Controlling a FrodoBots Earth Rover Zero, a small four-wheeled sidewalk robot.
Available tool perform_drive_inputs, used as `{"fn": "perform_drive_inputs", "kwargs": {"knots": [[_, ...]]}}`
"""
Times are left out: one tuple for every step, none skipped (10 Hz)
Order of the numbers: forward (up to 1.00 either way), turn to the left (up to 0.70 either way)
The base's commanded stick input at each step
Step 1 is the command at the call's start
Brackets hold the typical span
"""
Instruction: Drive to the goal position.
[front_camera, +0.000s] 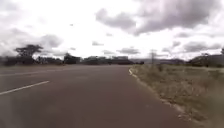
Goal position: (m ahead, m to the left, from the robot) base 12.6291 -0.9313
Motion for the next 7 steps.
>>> {"fn": "perform_drive_inputs", "kwargs": {"knots": [[0.69,0.00],[0.69,-0.01],[0.69,-0.13],[0.69,-0.14],[0.69,-0.14],[0.69,-0.14],[0.69,-0.14]]}}
